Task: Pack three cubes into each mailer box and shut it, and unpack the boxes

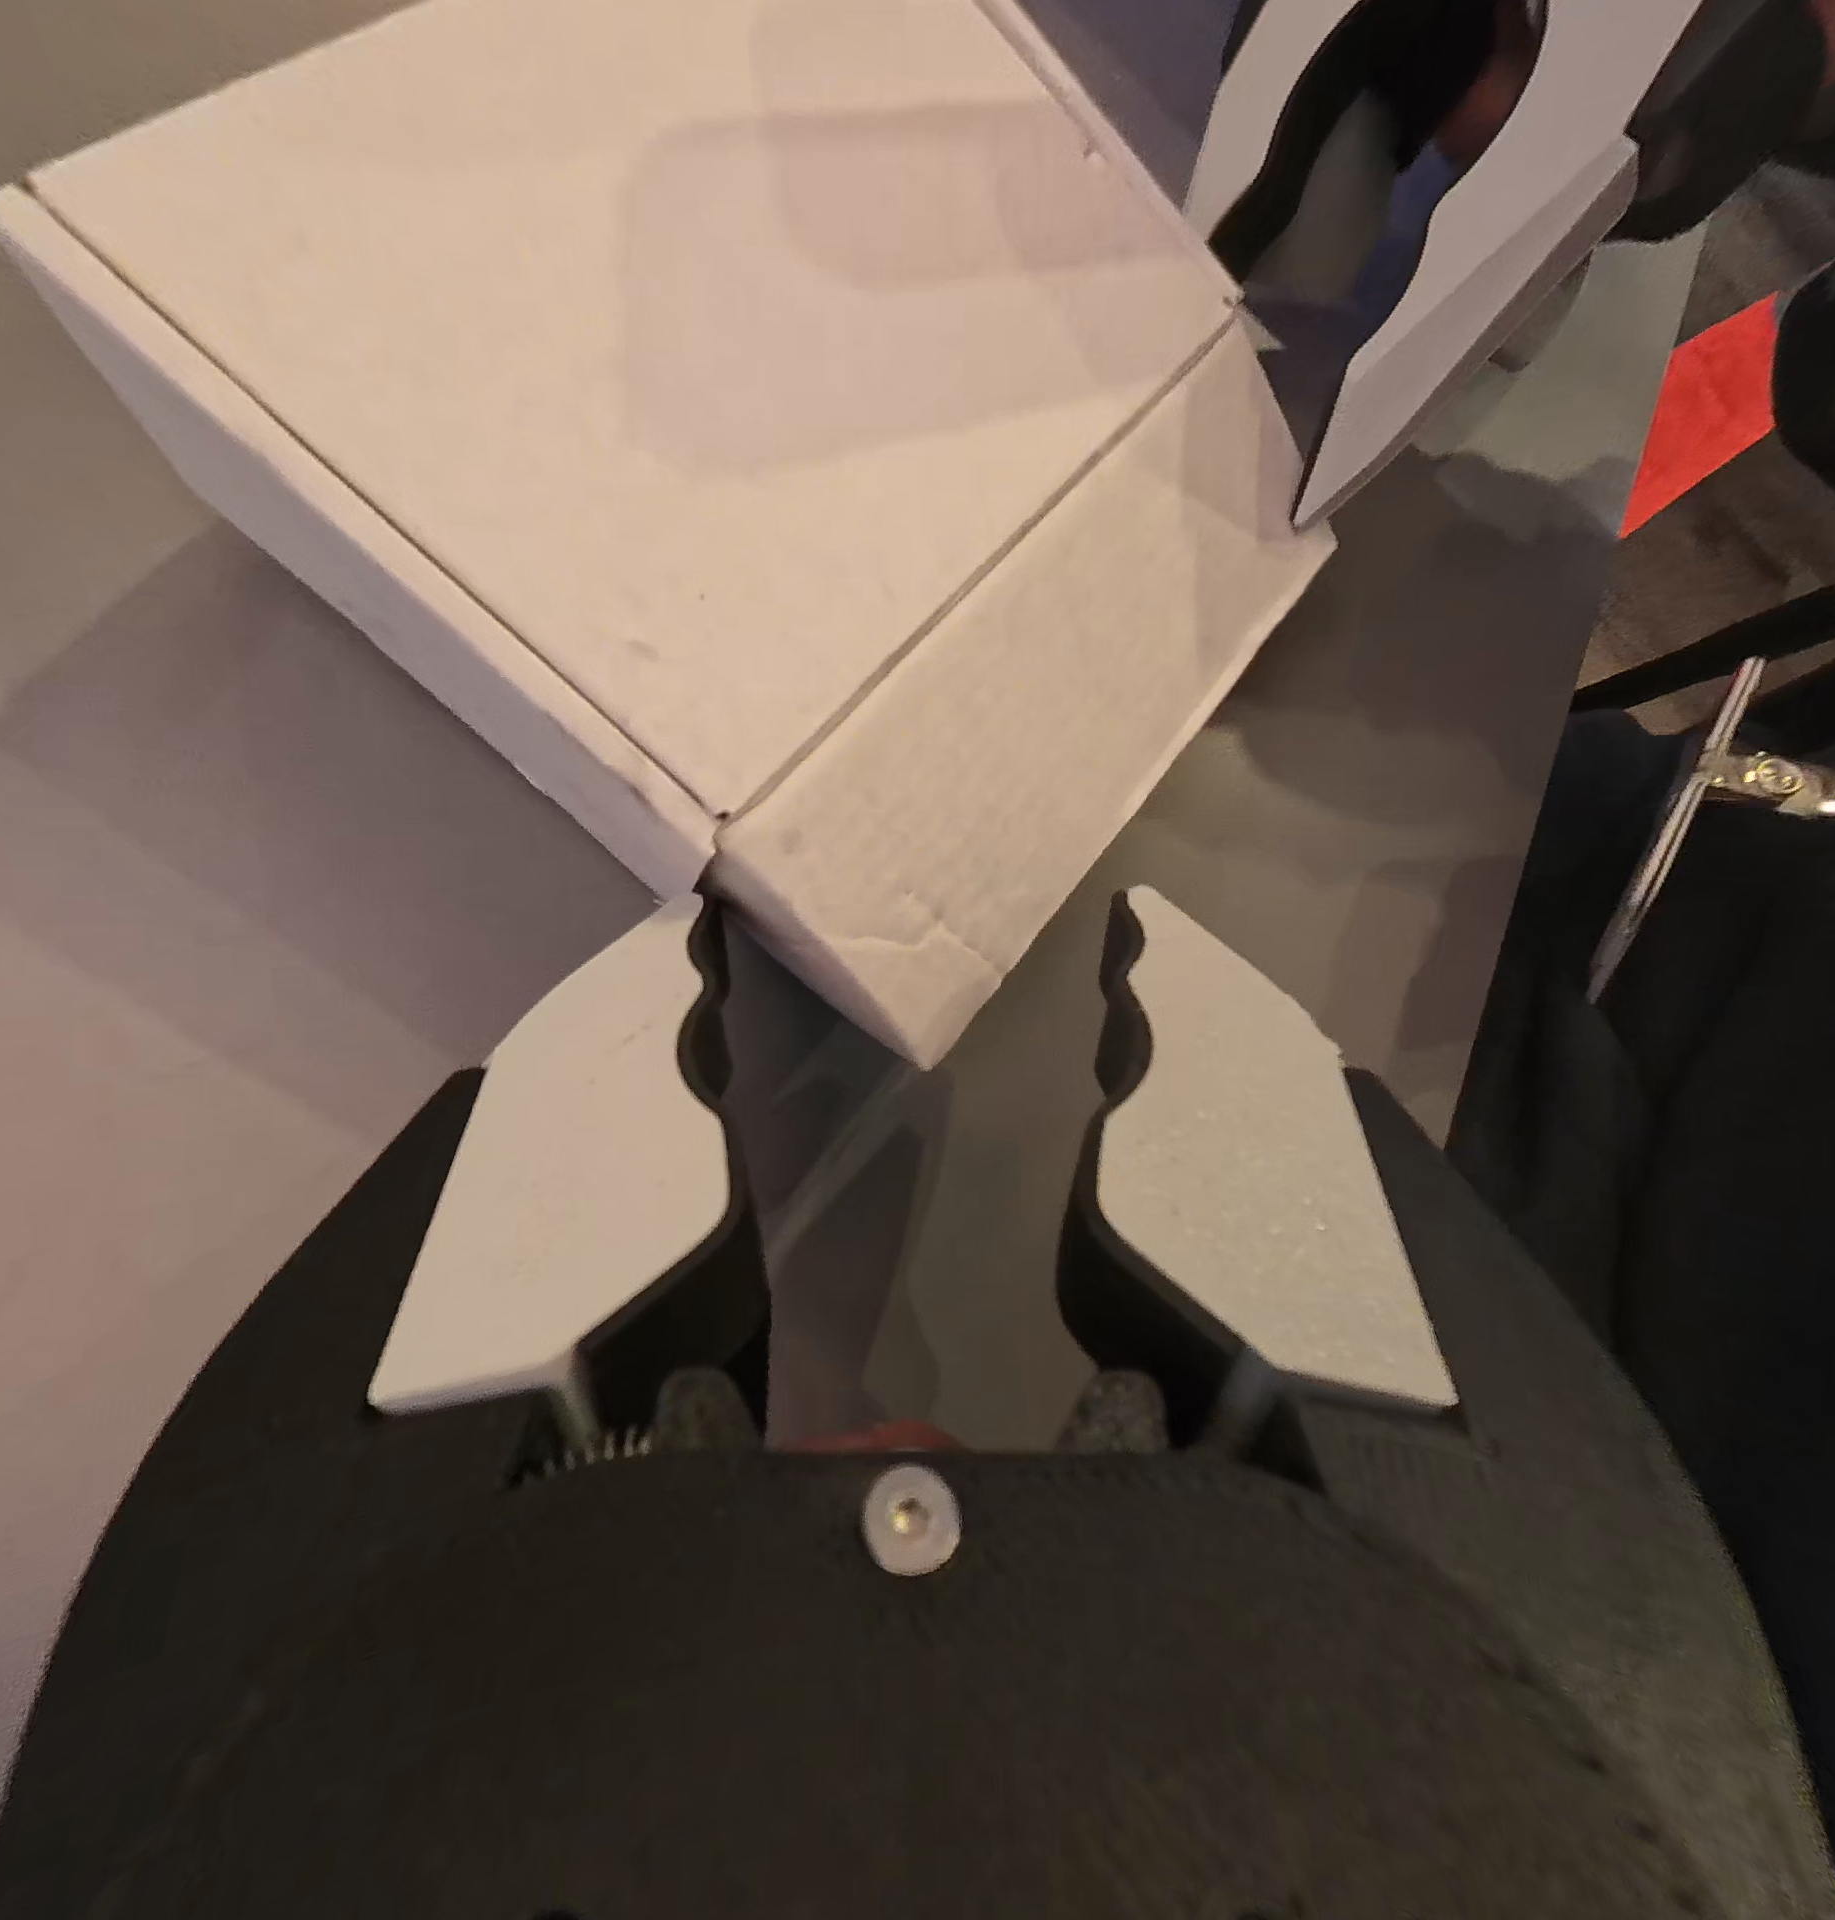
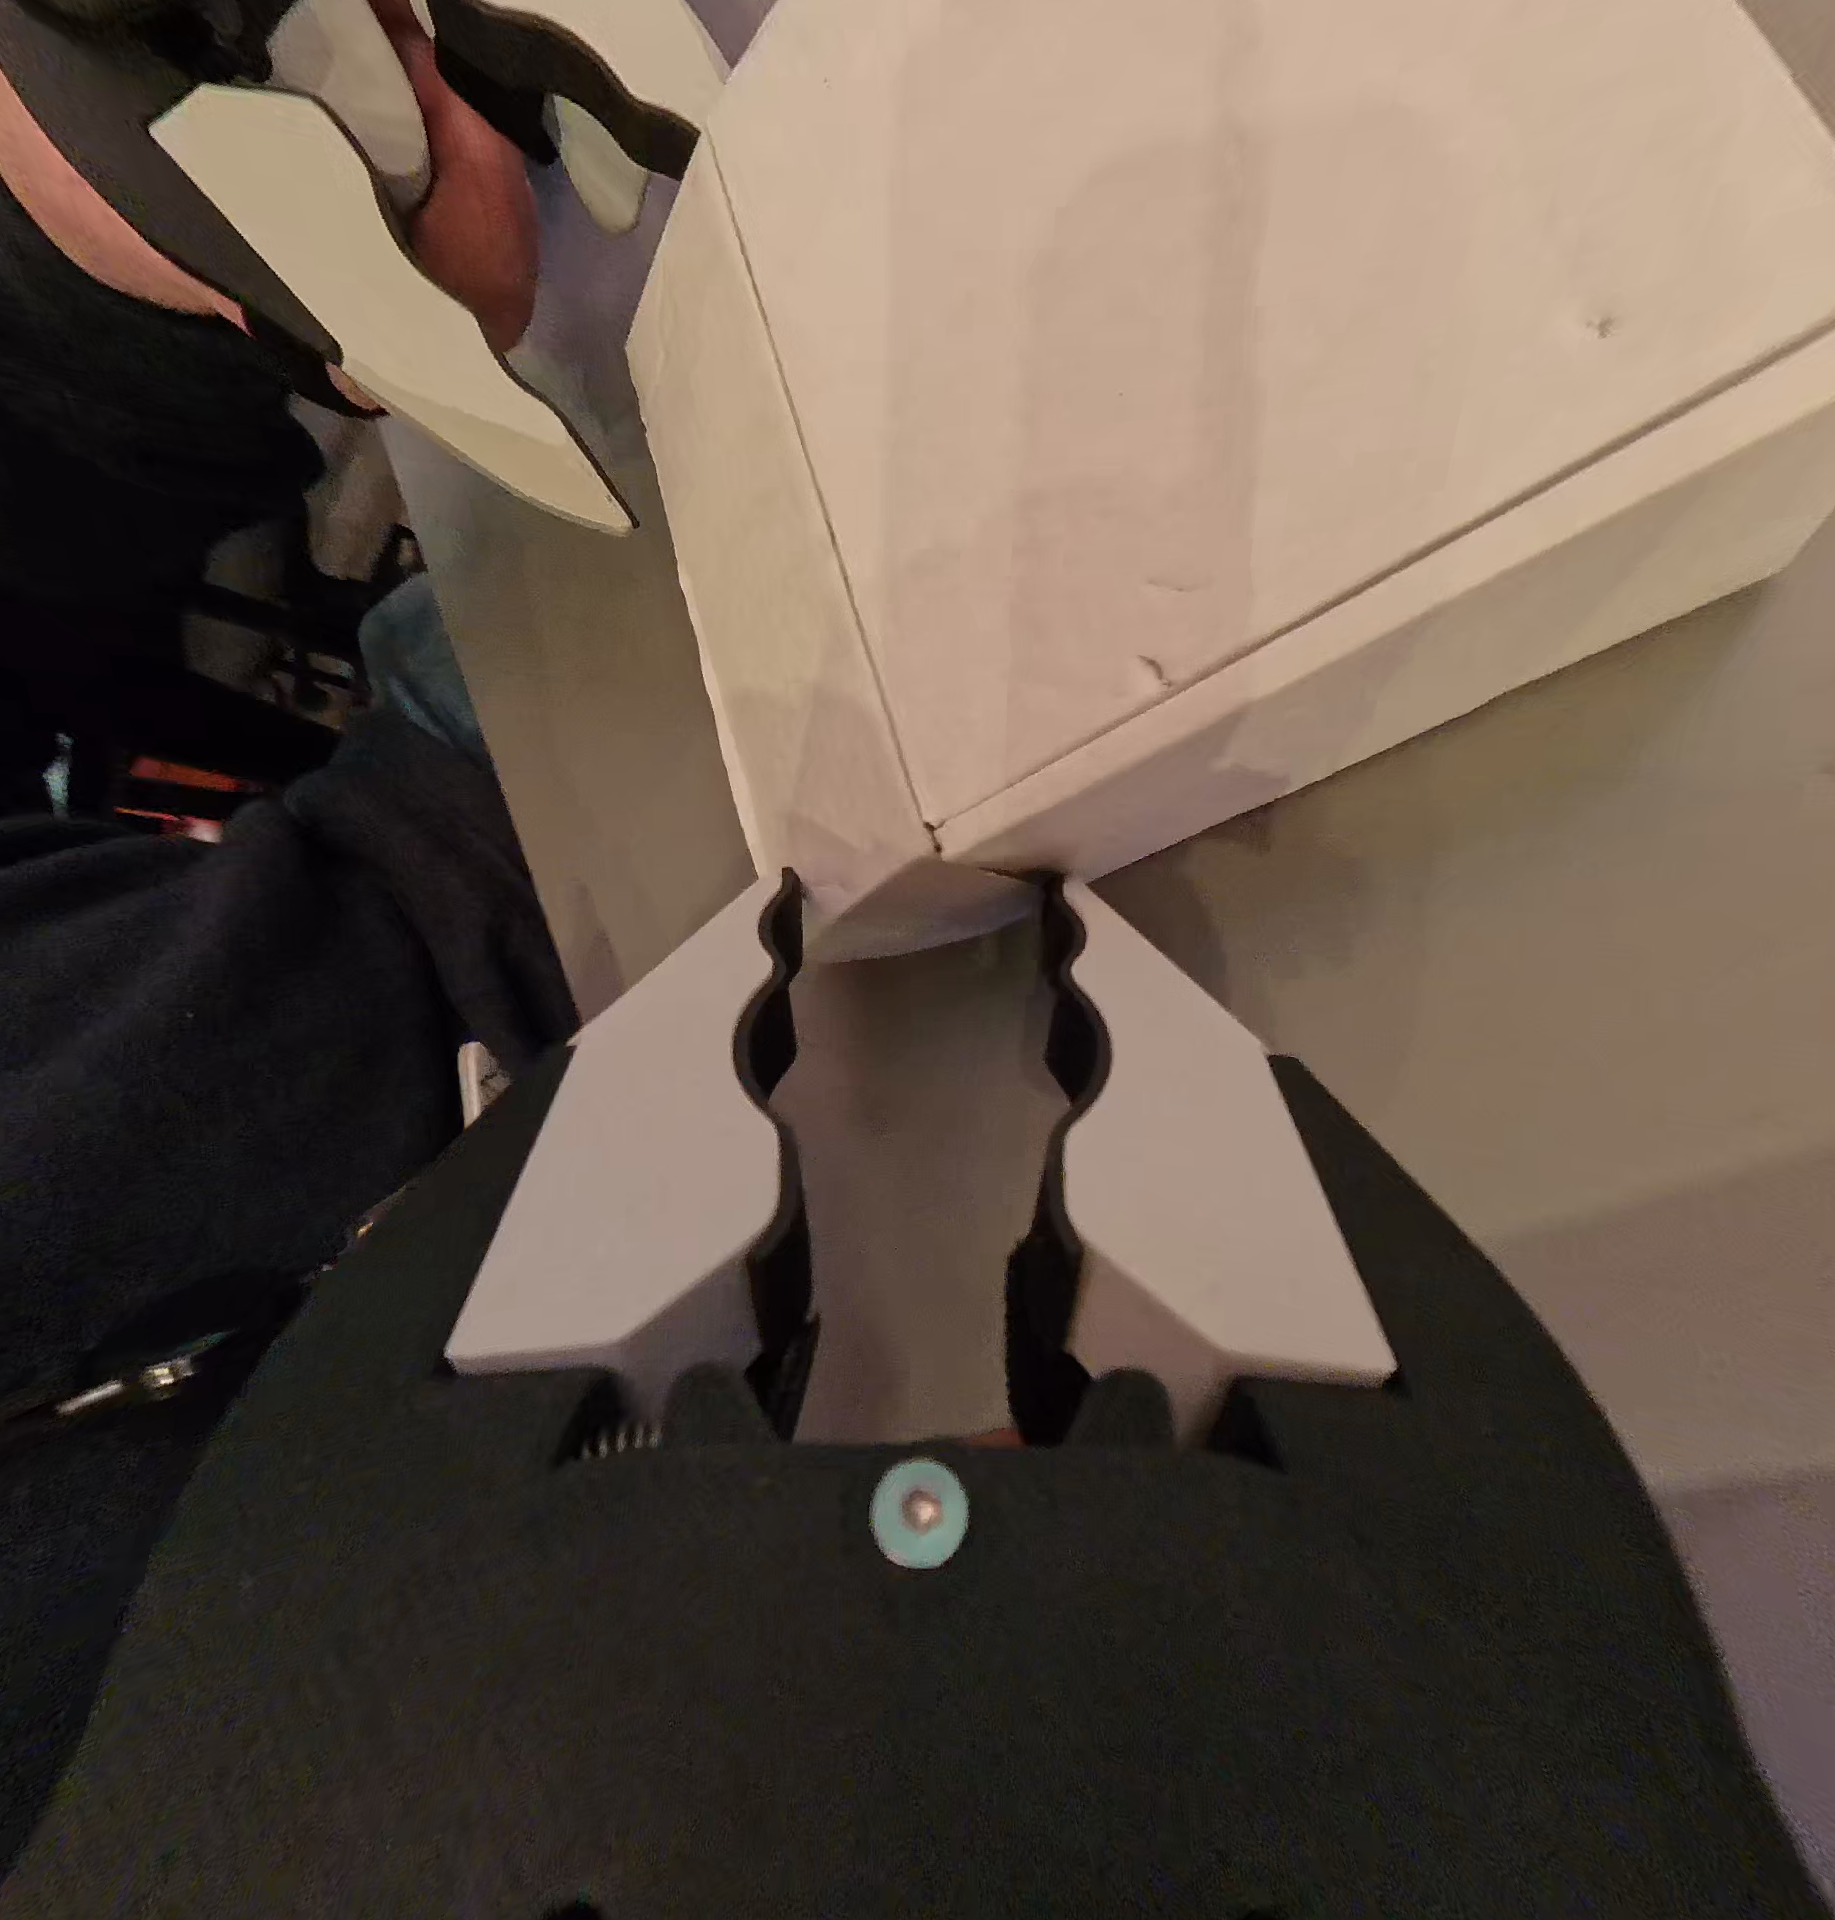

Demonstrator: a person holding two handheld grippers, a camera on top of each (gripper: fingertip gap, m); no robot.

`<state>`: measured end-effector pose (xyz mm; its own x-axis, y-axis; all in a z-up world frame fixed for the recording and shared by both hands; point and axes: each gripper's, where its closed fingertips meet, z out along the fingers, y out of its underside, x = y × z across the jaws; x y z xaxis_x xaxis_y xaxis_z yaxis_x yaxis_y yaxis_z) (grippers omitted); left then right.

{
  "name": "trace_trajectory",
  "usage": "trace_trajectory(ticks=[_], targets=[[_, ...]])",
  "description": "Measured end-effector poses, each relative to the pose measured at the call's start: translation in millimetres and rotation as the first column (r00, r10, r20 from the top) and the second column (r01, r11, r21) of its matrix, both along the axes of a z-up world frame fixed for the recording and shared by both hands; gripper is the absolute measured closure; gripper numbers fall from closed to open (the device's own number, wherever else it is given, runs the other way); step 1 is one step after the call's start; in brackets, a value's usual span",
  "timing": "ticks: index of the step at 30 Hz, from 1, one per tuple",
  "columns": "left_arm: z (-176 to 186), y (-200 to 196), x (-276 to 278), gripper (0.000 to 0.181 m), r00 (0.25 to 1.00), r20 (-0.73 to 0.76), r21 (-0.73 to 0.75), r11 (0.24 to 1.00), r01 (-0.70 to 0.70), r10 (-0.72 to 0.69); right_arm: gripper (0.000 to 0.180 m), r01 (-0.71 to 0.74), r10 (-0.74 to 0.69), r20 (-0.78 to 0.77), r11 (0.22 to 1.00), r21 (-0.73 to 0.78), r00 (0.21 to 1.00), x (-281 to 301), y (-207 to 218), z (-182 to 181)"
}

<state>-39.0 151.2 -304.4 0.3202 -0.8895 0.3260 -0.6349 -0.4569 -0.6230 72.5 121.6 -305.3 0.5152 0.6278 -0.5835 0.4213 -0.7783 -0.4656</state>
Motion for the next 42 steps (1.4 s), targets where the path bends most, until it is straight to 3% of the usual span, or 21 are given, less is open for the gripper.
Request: trace_trajectory(ticks=[10, 18, 33, 37, 42], targets=[[1.9, -9.2, 1.5, 0.112, 0.999, -0.017, -0.022, 0.999, -0.035, 0.034, 0.138, 0.064, -0.066, -0.027, 0.994, -0.090, 0.997, -2.4, -9.8, -8.5], [12.1, 12.0, 4.4, 0.119, 0.999, -0.008, -0.005, 0.999, -0.045, 0.045, 0.140, 0.076, -0.078, -0.018, 0.994, -0.076, 0.997, -3.3, -5.5, -7.7], [1.6, 6.0, 13.7, 0.124, 0.989, -0.036, -0.013, 0.990, -0.142, 0.141, 0.145, 0.149, -0.252, -0.263, 0.922, -0.357, 0.931, -20.0, -21.9, -3.8], [-6.3, 1.9, 18.5, 0.127, 0.987, -0.049, 0.002, 0.988, -0.152, 0.152, 0.149, 0.181, -0.271, -0.257, 0.928, -0.326, 0.927, -15.8, -15.3, -1.6], [-1.3, 6.2, 21.9, 0.127, 0.991, -0.033, 0.007, 0.991, -0.131, 0.131, 0.138, 0.169, -0.220, -0.174, 0.948, -0.270, 0.960, -6.9, -15.7, -5.1]])
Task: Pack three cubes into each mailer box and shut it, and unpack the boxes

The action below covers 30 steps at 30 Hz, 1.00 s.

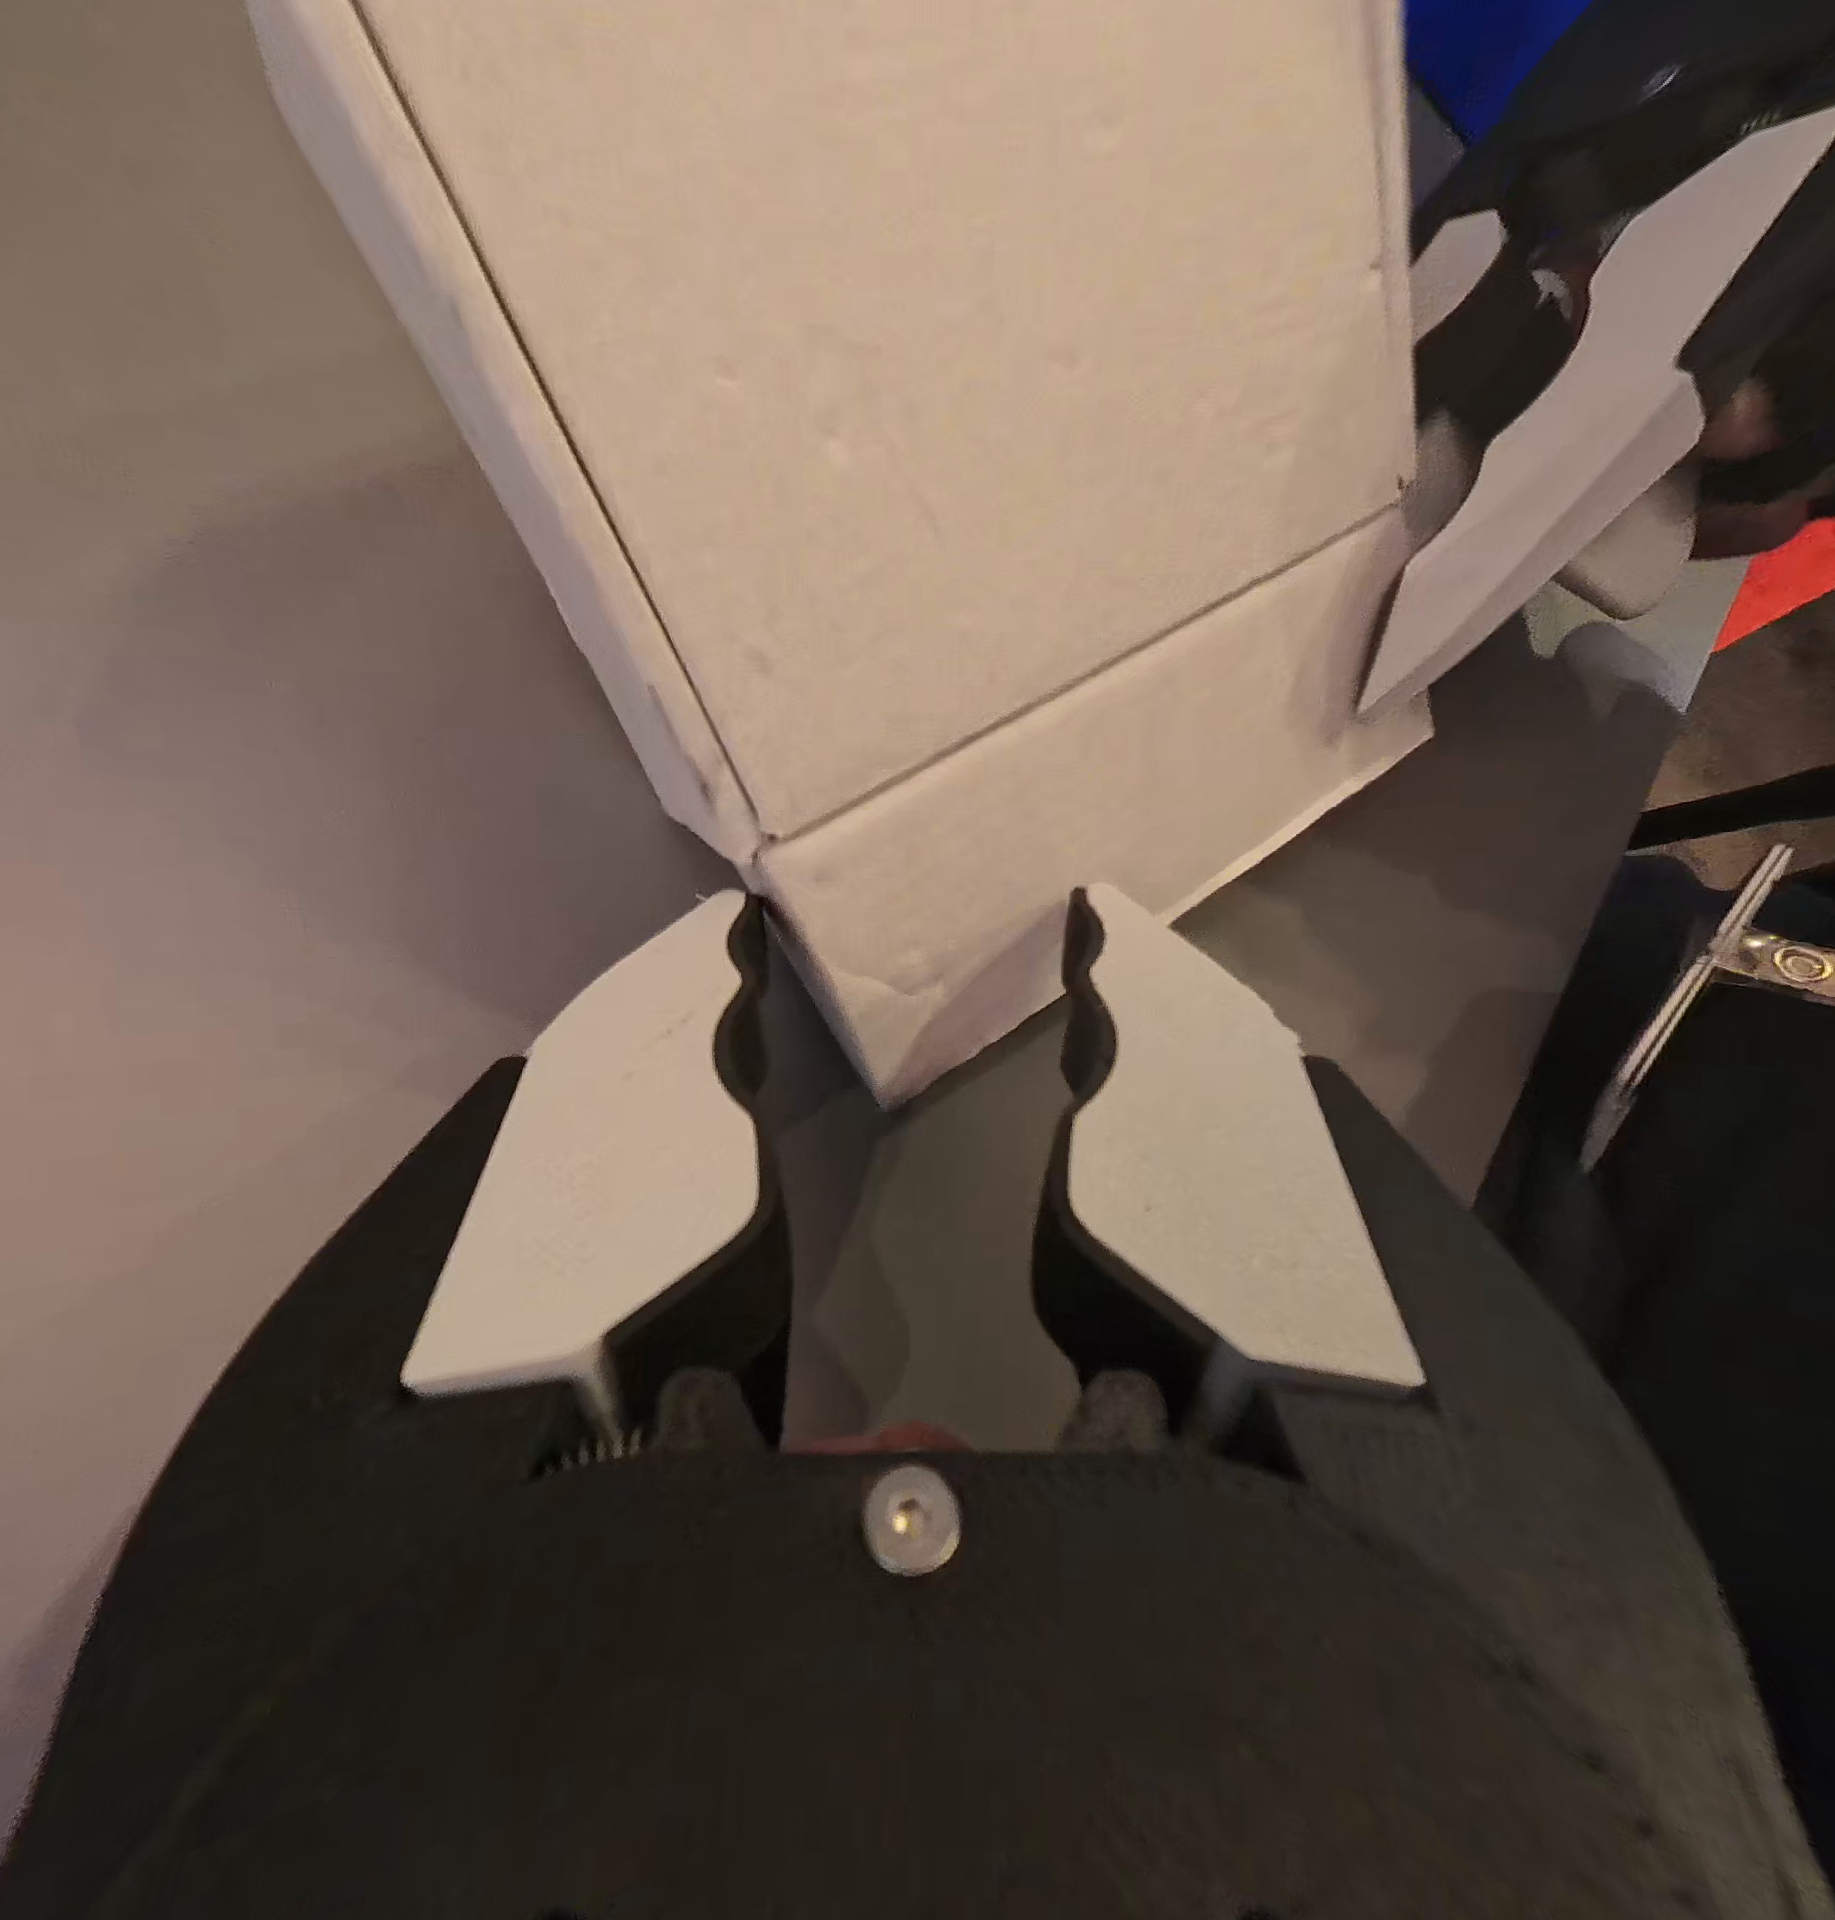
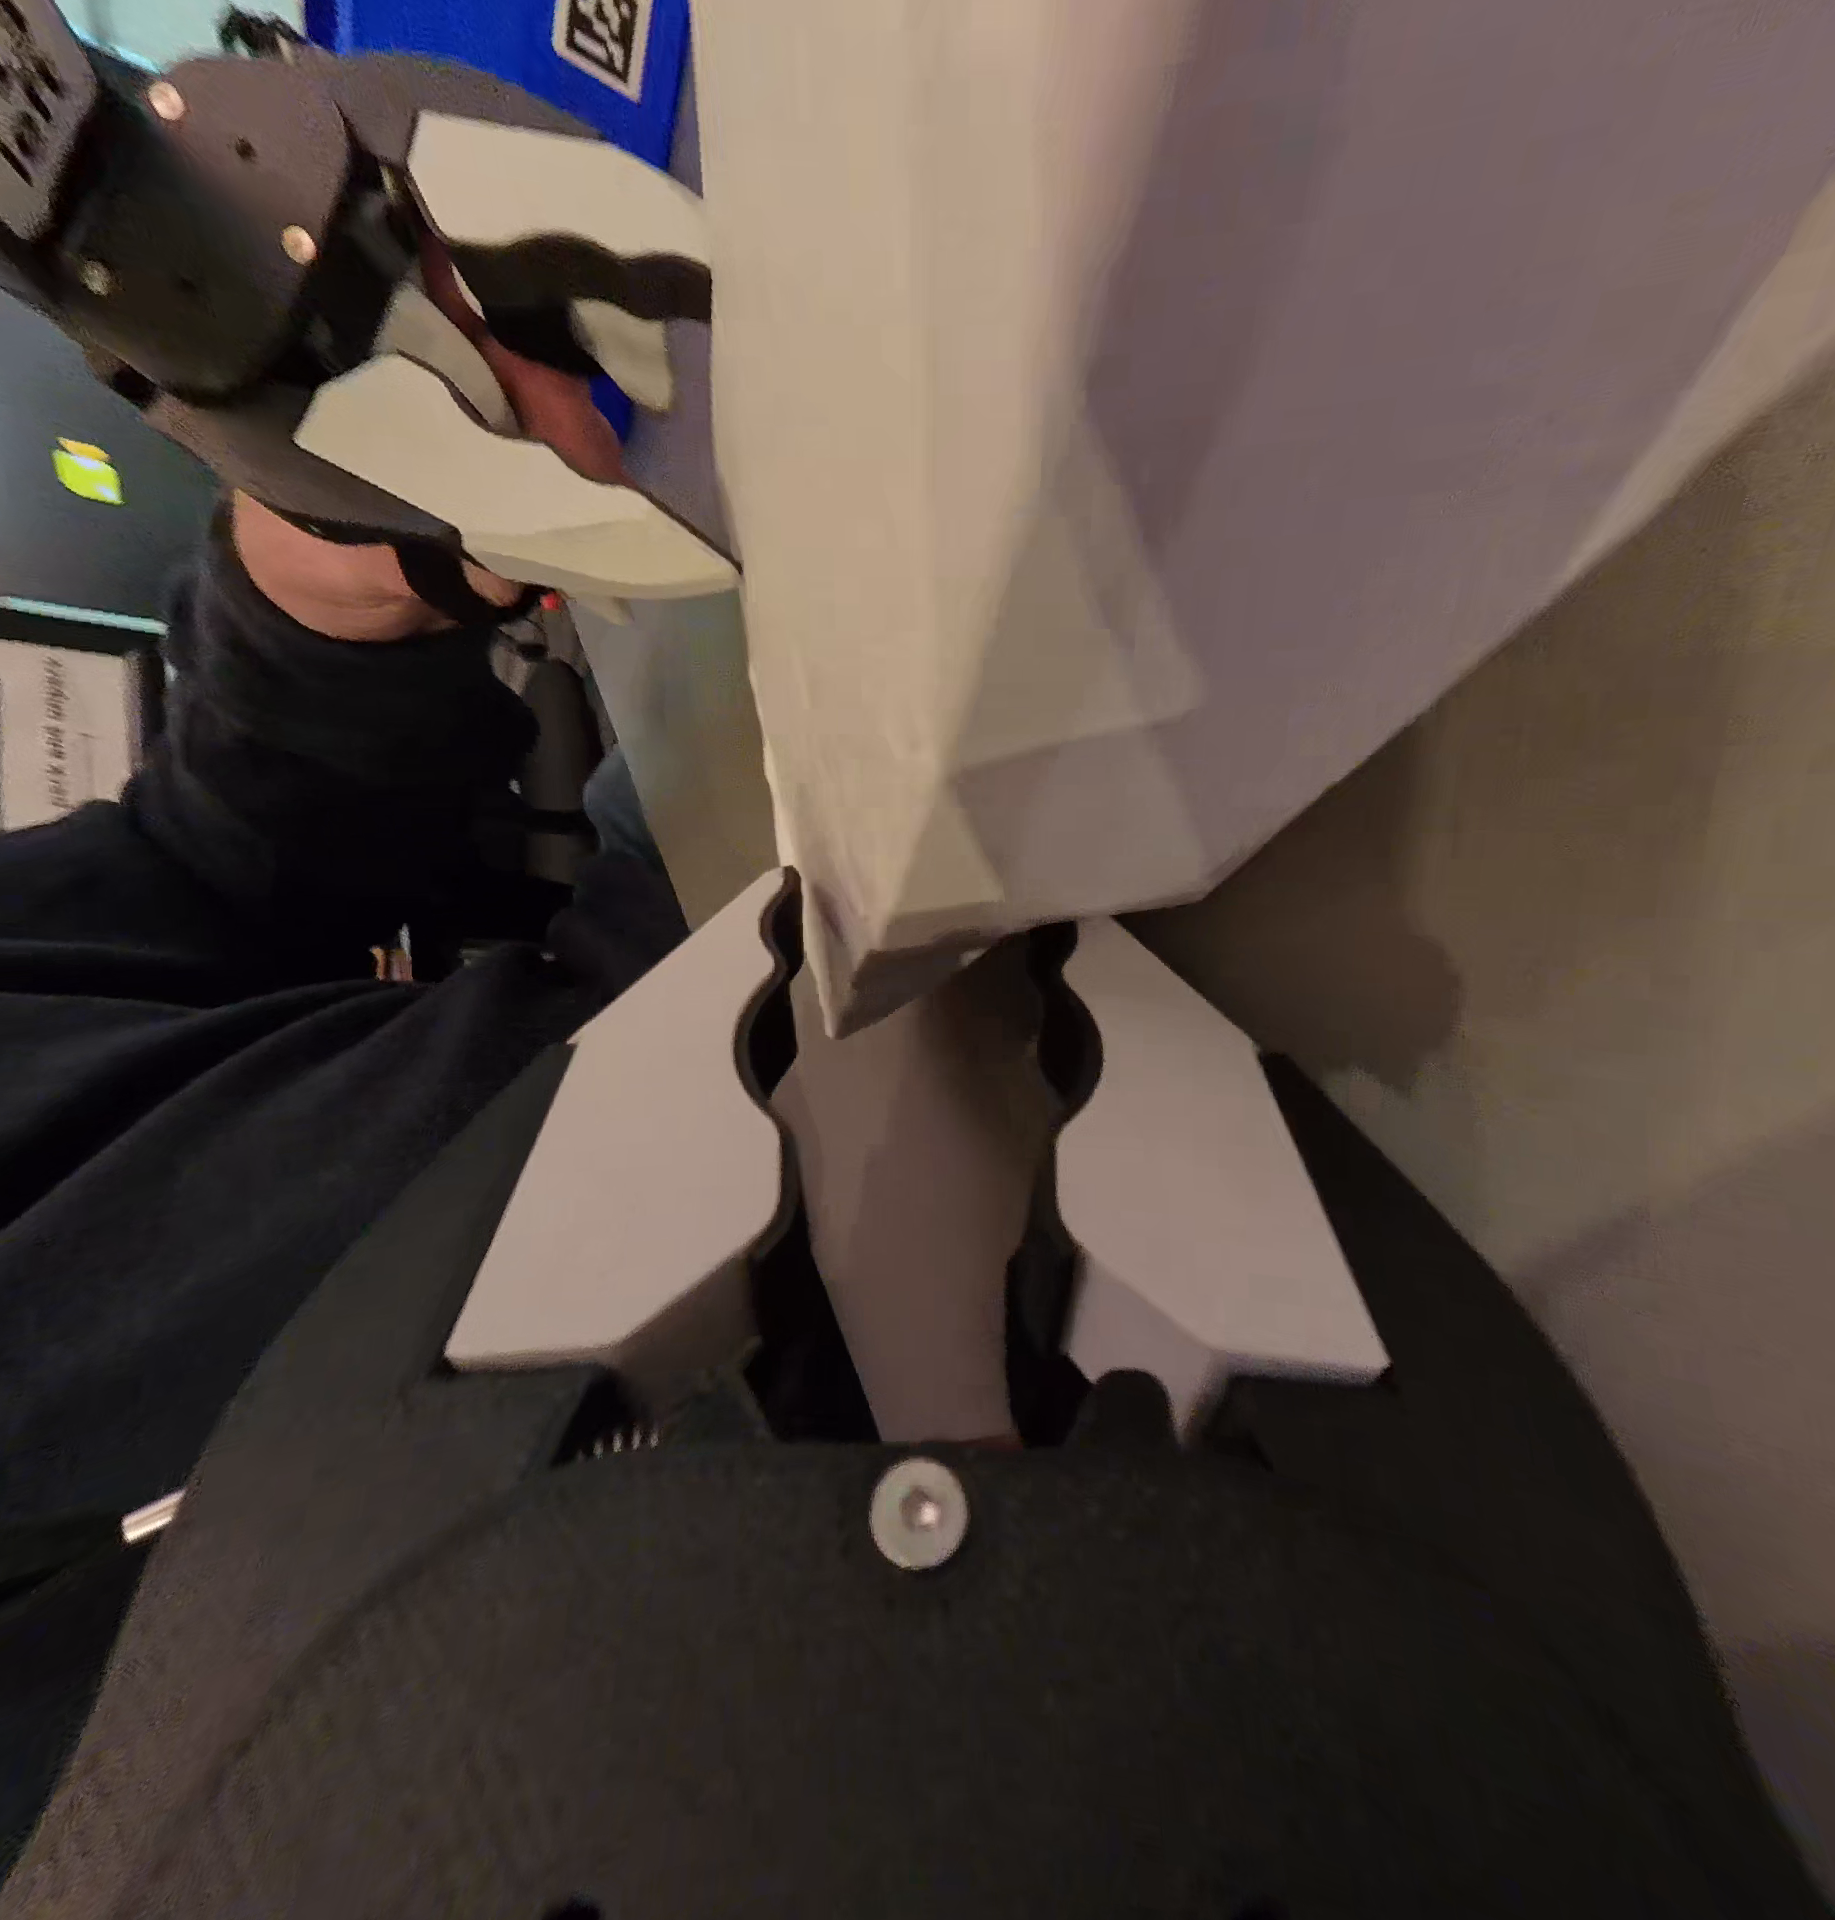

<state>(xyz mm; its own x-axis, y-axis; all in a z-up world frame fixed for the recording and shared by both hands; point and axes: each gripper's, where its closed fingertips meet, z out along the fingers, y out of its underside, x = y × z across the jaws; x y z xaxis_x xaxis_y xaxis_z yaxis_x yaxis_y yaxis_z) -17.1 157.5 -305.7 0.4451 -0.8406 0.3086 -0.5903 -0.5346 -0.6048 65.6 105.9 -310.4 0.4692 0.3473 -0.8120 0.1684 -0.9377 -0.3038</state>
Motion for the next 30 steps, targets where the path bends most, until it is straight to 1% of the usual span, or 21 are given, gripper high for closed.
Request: trace_trajectory(ticks=[3, 5, 12, 13, 14, 15, 17, 21, 25, 30], targets=[[5.8, 4.1, 1.4, 0.127, 1.000, 0.006, 0.000, 1.000, 0.008, -0.008, 0.132, -0.015, 0.014, 0.034, 1.000, 0.015, 0.999, 5.0, -1.2, 1.2], [7.7, 5.8, 2.1, 0.128, 1.000, 0.007, -0.004, 1.000, 0.013, -0.013, 0.124, -0.030, 0.028, 0.050, 0.999, 0.025, 0.998, 7.4, -4.1, 3.9], [7.9, 3.2, 3.3, 0.130, 1.000, -0.001, -0.013, 1.000, 0.020, -0.020, 0.123, -0.075, 0.070, 0.115, 0.996, 0.040, 0.991, 16.4, -17.6, 5.0], [7.9, 2.4, 3.3, 0.130, 1.000, -0.001, -0.015, 1.000, 0.020, -0.020, 0.123, -0.076, 0.070, 0.117, 0.996, 0.046, 0.991, 16.9, -18.4, 5.3], [7.8, 1.7, 3.4, 0.131, 1.000, -0.002, -0.016, 1.000, 0.018, -0.018, 0.128, -0.071, 0.064, 0.106, 0.996, 0.058, 0.992, 16.7, -17.8, 7.7], [7.9, 0.8, 3.4, 0.131, 1.000, -0.002, -0.018, 1.000, 0.017, -0.017, 0.130, -0.066, 0.059, 0.095, 0.995, 0.074, 0.994, 15.6, -17.4, 10.2], [8.1, -0.7, 3.5, 0.131, 1.000, -0.002, -0.022, 1.000, 0.010, -0.010, 0.130, -0.081, 0.070, 0.113, 0.992, 0.096, 0.991, 14.3, -18.3, 9.3], [8.3, -3.0, 2.8, 0.131, 1.000, -0.008, -0.022, 1.000, -0.002, 0.002, 0.140, -0.061, 0.050, 0.104, 0.993, 0.099, 0.993, 12.1, -16.1, 6.9], [7.8, -6.2, 1.8, 0.131, 1.000, -0.002, -0.025, 1.000, -0.007, 0.007, 0.138, -0.045, 0.035, 0.101, 0.994, 0.103, 0.994, 15.4, -13.8, 7.0], [5.7, -3.7, 2.2, 0.133, 1.000, -0.004, -0.014, 1.000, -0.003, 0.003, 0.136, -0.051, 0.032, 0.158, 0.992, 0.118, 0.987, 22.6, -12.1, 2.2]])
